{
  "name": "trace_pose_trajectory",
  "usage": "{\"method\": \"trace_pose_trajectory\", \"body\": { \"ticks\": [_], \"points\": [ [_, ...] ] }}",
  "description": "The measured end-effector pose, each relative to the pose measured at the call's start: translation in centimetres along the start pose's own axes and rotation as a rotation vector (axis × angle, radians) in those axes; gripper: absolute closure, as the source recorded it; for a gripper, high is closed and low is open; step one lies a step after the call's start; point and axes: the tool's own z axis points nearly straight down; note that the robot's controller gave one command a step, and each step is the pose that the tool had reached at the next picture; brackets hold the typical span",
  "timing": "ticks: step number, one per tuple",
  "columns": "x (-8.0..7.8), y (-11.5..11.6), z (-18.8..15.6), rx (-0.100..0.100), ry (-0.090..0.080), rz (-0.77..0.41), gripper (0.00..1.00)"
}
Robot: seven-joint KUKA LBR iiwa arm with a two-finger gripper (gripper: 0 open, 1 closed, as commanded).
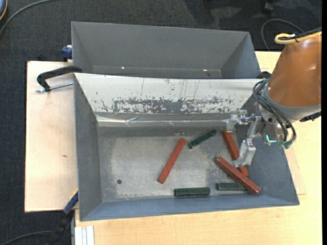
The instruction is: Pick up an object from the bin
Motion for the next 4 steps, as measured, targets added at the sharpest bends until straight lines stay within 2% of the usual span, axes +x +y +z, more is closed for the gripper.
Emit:
{"method": "trace_pose_trajectory", "body": {
  "ticks": [1,2,3,4],
  "points": [
    [-0.5,6.1,10.0,-0.002,0.0,-0.146,0.0],
    [-0.3,12.2,15.4,0.0,-0.007,-0.497,0.0],
    [-0.4,12.1,15.2,0.002,-0.012,-0.496,1.0],
    [-0.7,11.6,1.8,0.004,-0.019,-0.512,1.0]
  ]
}}
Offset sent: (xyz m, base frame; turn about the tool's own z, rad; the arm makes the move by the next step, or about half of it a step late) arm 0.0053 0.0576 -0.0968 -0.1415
